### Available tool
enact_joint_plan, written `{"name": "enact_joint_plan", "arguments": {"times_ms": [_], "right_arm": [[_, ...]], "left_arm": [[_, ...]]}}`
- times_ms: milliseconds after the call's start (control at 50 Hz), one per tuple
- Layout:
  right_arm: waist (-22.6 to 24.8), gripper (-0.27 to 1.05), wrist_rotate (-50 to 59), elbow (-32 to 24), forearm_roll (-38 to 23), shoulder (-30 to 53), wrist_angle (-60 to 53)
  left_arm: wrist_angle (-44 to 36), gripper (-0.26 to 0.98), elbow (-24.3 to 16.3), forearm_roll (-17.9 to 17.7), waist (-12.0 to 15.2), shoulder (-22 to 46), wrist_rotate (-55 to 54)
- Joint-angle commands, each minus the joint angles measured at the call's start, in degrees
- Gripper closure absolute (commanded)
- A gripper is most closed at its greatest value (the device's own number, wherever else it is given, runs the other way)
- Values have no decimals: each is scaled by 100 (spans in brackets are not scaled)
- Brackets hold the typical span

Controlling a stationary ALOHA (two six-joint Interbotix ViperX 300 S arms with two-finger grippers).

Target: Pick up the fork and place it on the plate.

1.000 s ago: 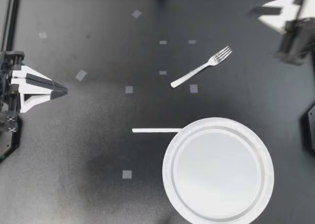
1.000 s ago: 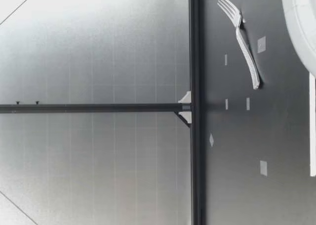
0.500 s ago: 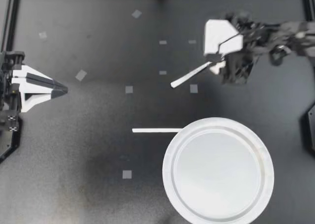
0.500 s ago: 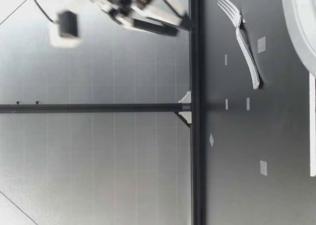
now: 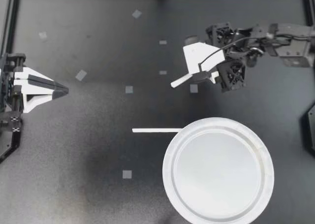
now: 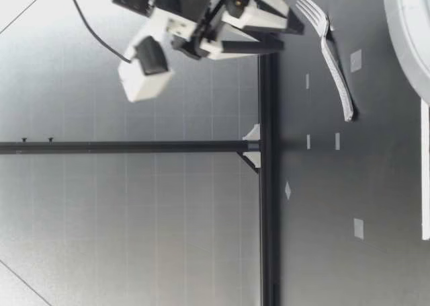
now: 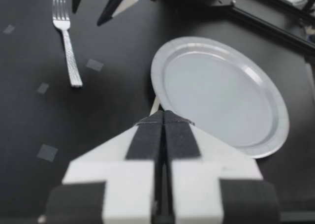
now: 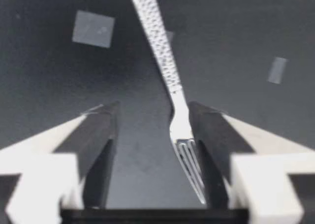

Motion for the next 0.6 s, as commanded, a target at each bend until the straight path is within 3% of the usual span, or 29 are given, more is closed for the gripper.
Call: {"name": "enact_joint_plan", "arguments": {"times_ms": [0,320,580], "right_arm": [[-88,22,-123,-220,-9,114,97],[-431,22,-492,-527,9,439,149],[-439,22,-527,-615,35,668,176]], "left_arm": [[-97,78,-44,-9,9,35,18],[-123,78,70,-9,0,53,0],[-290,78,141,-9,0,53,-26]]}}
